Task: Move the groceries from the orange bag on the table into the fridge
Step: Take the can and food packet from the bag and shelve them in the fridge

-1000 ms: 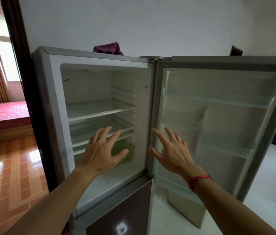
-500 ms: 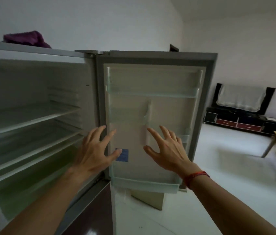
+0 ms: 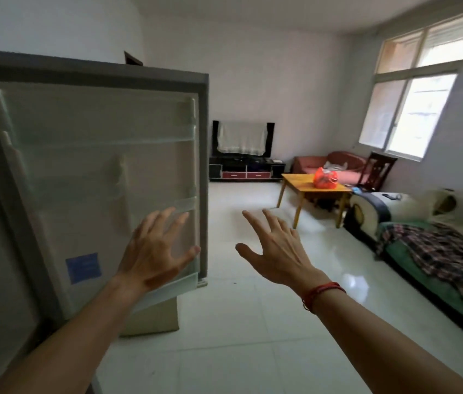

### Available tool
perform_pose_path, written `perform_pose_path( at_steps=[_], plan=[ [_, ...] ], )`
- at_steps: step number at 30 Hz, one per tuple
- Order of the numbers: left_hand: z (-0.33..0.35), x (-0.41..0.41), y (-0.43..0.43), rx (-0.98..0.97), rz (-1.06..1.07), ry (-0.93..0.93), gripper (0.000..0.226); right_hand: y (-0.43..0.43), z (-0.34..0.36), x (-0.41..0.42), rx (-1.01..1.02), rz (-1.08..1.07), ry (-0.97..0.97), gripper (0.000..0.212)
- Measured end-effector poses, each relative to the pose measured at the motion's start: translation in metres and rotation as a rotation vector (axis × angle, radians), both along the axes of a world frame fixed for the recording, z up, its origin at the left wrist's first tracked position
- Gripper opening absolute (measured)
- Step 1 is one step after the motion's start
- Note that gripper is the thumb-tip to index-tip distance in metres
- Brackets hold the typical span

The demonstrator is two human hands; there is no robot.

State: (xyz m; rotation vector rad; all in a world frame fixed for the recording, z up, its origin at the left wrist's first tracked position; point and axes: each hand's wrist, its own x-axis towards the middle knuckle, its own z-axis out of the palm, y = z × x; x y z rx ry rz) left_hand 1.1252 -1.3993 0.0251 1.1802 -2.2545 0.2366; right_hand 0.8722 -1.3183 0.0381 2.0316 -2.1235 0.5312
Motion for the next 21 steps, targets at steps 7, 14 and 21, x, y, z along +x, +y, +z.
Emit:
perform_pose_path(
  at_steps=[7, 14, 21],
  plan=[
    [0.003, -0.099, 0.024, 0.019, -0.232, -0.003, 0.081, 0.083, 0.010, -0.074, -0.026, -0.250, 0.020, 0.074],
    [0.006, -0.185, 0.048, -0.021, -0.400, 0.003, 0.079, 0.144, 0.006, -0.137, -0.038, -0.400, 0.007, 0.072],
    [0.006, -0.244, 0.072, -0.030, -0.493, 0.008, 0.075, 0.175, 0.001, -0.187, -0.022, -0.466, 0.023, 0.073]
  ],
)
